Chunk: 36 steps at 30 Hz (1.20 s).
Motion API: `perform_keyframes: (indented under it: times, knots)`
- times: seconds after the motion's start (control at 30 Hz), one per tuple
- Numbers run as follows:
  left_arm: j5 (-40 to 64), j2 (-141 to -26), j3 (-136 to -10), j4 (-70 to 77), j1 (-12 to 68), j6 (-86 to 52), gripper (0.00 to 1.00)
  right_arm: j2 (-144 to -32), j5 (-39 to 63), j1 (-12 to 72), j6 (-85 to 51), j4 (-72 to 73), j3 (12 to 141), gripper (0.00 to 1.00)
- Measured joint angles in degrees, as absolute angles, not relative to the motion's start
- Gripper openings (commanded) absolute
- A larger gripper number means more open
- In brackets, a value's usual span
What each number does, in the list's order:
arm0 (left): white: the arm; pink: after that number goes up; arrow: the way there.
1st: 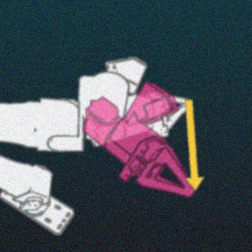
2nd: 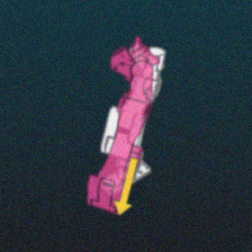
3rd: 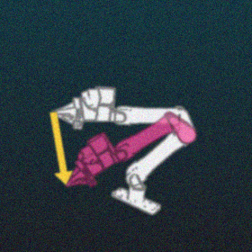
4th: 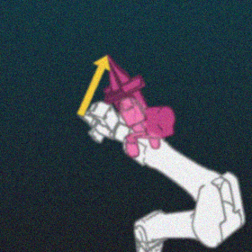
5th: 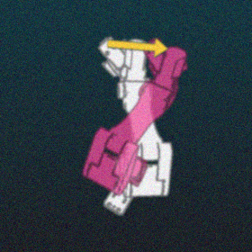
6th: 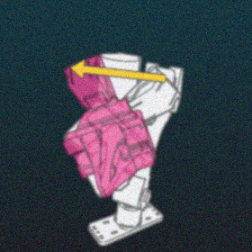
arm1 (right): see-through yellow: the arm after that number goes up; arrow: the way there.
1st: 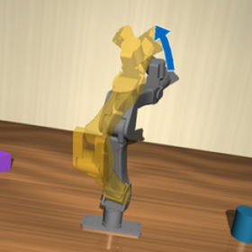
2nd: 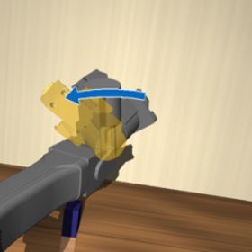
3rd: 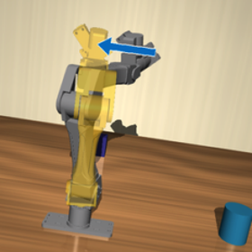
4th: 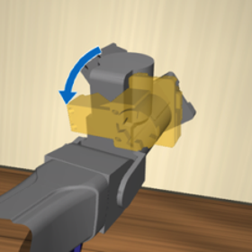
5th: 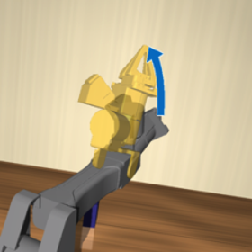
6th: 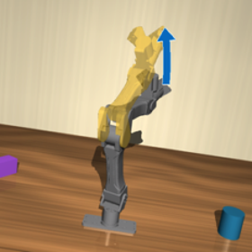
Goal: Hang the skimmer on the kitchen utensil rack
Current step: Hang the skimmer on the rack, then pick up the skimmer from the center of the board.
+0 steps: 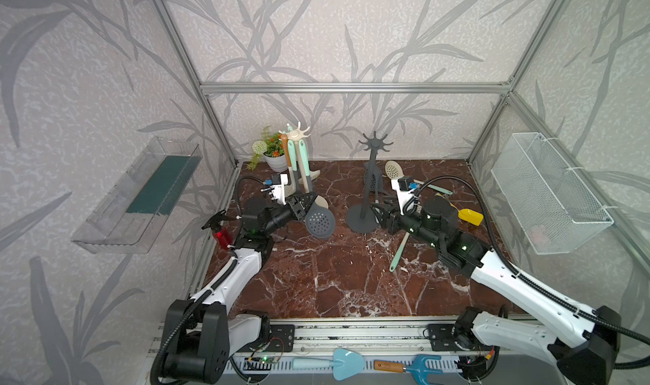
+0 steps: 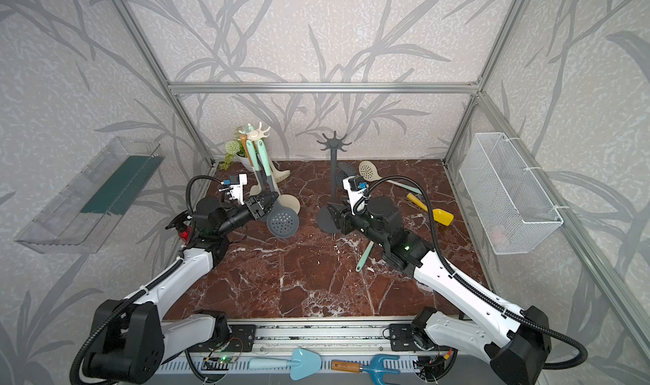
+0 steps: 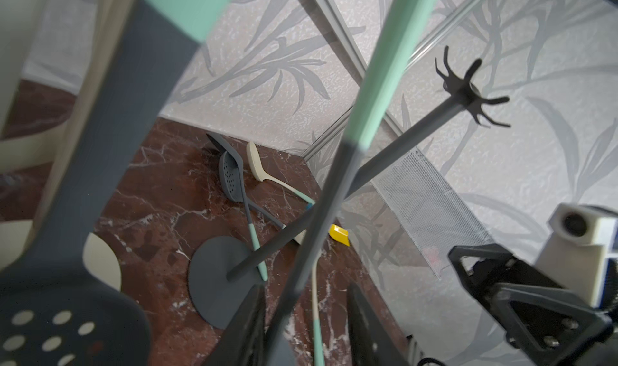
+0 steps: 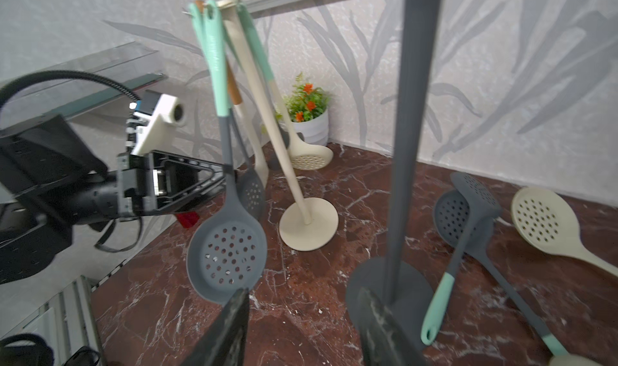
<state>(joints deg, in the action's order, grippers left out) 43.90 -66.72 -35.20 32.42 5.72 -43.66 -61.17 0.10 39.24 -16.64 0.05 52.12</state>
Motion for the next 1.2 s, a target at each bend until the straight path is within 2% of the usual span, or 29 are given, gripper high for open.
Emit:
perform_keyframes:
  times: [0.17,0.4,0.77,1.2]
  knots:
    - [41.34,-62.39,-37.39,24.56,5.61,-42.52,0.68,-59.77,0.01,28.62,-23.57,-4.64,46.59,0.54]
    - [38.65,-55.59,-43.13,6.44,5.63,-33.61,0.79,-60.82,-0.27,21.65,-32.08,-10.76,40.69,0.53]
    - [37.58,-51.75,-47.33,-18.06,8.32,-14.50,0.82,-73.19,3.09,17.06,-42.46,-10.24,37.58,0.52]
    - [38.68,-48.49,-47.31,-20.93,9.45,-8.21,0.83,-90.28,9.10,14.24,-47.77,-0.62,40.25,0.46]
